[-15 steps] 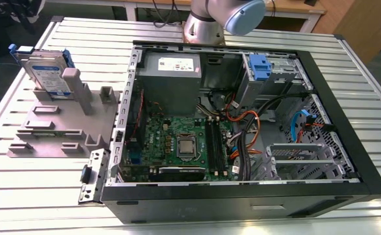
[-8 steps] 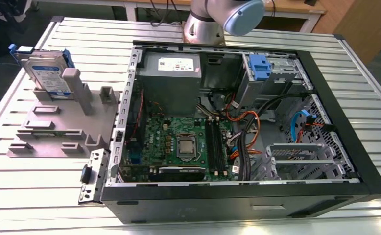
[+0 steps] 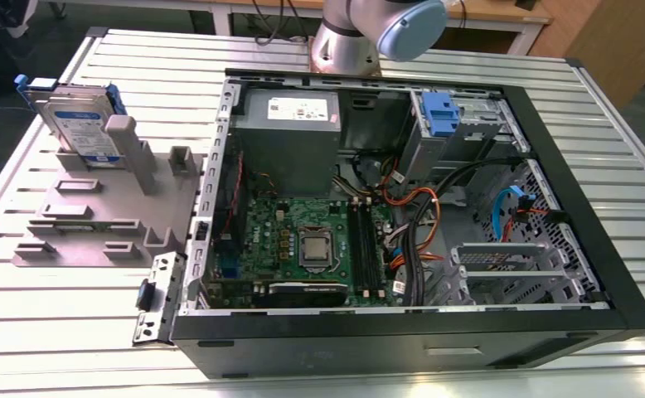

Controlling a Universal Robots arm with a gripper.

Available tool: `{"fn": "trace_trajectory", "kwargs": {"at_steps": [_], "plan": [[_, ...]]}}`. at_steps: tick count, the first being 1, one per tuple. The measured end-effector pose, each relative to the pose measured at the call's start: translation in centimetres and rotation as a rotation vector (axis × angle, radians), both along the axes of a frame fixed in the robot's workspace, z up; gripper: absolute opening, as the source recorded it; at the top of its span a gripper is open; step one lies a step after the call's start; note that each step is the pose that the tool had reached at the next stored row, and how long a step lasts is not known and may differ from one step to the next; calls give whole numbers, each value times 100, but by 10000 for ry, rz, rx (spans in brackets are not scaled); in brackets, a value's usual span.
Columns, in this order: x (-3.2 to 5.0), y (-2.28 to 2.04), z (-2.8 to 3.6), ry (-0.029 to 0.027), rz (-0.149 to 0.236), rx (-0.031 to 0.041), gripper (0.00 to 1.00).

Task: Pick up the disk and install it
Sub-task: 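Reach for the disk, then pick up the disk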

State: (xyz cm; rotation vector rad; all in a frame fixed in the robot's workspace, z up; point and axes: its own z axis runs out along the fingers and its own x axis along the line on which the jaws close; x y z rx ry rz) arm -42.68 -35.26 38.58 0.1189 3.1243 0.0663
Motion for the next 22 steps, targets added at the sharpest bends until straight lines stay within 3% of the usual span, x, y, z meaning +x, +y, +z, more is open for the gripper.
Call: {"fn": "trace_trajectory", "kwargs": {"at_steps": [6,9,12,22], "plan": [[-21,46,-31,69,19,-3,11],[-27,47,-42,83,215,-8,11],[-30,49,-48,88,456,-17,11],[-30,49,-50,88,470,-18,11]]}}
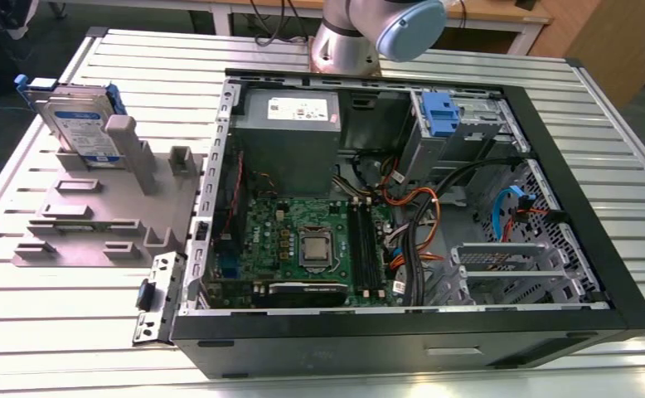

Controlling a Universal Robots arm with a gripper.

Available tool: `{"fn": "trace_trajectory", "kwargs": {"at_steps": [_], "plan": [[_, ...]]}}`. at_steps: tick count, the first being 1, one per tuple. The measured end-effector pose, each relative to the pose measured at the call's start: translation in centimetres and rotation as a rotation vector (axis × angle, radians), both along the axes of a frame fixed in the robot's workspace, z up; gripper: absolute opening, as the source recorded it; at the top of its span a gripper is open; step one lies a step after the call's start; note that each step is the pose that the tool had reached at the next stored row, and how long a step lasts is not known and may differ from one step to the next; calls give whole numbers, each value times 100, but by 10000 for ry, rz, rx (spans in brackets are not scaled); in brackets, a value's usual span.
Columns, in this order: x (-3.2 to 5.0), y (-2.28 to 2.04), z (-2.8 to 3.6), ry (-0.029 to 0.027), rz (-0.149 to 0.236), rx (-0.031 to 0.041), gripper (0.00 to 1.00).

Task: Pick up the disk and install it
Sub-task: 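Pick up the disk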

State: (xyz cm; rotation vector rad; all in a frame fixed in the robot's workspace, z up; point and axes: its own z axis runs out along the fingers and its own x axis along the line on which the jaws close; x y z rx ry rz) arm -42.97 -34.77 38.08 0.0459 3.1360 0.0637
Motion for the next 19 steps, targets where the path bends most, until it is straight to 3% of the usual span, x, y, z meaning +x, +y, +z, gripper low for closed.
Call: {"fn": "trace_trajectory", "kwargs": {"at_steps": [5,12,19], "plan": [[0,0,0,0,32,0,11],[0,0,0,1,371,0,11],[0,0,-1,0,1609,0,11]]}}
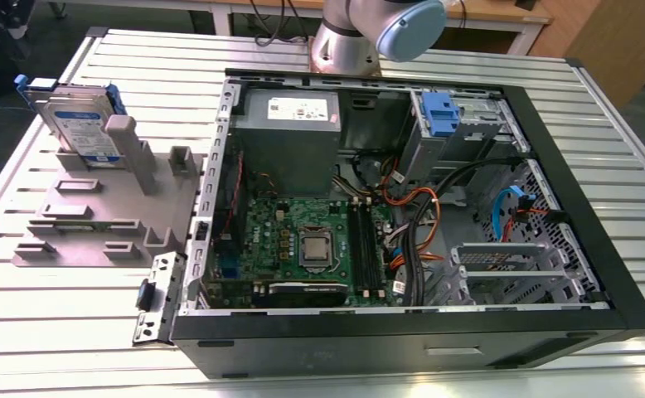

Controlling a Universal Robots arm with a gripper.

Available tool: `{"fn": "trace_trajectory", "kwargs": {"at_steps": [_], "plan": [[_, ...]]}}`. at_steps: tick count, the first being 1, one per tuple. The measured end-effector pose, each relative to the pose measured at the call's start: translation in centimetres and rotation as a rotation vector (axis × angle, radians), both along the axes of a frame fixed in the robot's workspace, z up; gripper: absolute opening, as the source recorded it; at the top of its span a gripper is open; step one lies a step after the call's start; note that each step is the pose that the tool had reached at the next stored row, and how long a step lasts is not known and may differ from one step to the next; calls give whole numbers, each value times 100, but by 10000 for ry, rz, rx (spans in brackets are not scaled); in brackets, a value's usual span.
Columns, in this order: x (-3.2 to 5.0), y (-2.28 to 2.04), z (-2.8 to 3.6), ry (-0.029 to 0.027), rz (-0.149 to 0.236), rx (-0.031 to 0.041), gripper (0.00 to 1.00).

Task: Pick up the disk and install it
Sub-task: 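Pick up the disk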

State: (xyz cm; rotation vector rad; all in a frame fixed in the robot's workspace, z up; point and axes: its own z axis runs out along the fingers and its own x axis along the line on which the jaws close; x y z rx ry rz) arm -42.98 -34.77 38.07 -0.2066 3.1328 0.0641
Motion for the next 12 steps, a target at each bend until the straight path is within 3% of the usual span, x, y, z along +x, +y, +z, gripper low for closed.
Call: {"fn": "trace_trajectory", "kwargs": {"at_steps": [6,12], "plan": [[0,0,0,0,991,0,11],[0,0,0,0,1064,0,11]]}}
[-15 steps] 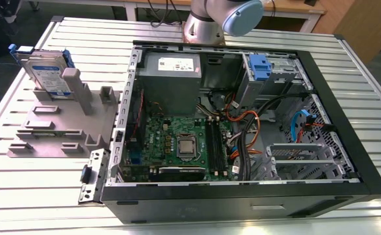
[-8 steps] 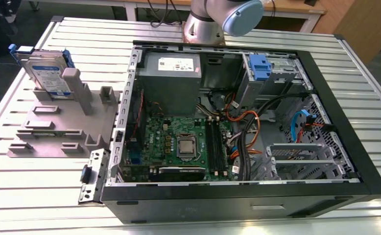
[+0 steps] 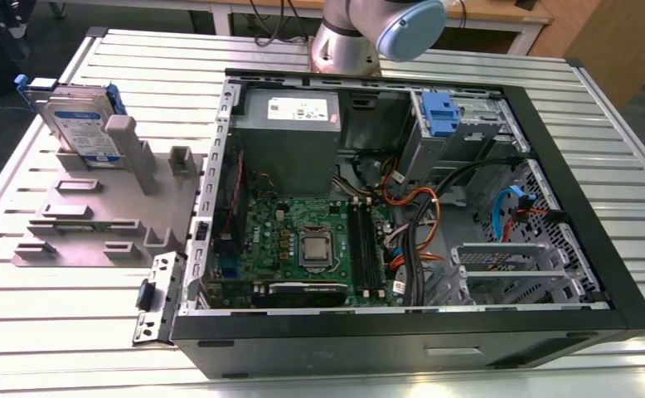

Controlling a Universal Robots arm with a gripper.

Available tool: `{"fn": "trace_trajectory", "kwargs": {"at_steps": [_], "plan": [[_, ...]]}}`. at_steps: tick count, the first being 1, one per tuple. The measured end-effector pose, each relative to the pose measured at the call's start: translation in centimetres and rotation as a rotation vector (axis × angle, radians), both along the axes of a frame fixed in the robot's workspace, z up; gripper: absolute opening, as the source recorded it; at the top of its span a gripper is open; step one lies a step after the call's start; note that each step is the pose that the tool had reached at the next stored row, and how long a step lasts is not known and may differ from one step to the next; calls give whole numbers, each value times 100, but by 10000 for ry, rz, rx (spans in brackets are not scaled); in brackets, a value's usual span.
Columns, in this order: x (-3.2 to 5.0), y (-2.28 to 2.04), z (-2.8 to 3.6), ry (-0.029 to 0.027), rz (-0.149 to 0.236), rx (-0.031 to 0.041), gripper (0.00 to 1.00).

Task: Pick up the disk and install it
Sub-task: 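Pick up the disk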

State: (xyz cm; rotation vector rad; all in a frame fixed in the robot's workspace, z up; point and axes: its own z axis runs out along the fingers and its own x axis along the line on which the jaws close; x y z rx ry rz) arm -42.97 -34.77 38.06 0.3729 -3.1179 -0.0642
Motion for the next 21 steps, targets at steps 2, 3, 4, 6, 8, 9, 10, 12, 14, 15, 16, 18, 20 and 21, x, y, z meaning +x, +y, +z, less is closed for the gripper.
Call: {"fn": "trace_trajectory", "kwargs": {"at_steps": [2,3,4,6,8,9,10,12,14,15,16,18,20,21], "plan": [[0,0,0,-1,2,0,11],[0,0,0,0,8,0,11],[0,0,0,-1,30,0,11],[0,0,-1,-1,165,1,11],[0,0,0,-1,458,1,11],[0,0,0,0,618,0,11],[0,0,0,-1,765,0,11],[0,0,0,-1,1046,1,11],[0,0,0,-1,1360,0,11],[0,0,0,-1,1533,0,11],[0,0,0,0,1715,0,11],[0,0,0,-1,2090,0,11],[0,0,-1,0,2449,0,11],[0,0,-1,0,2630,1,11]]}}
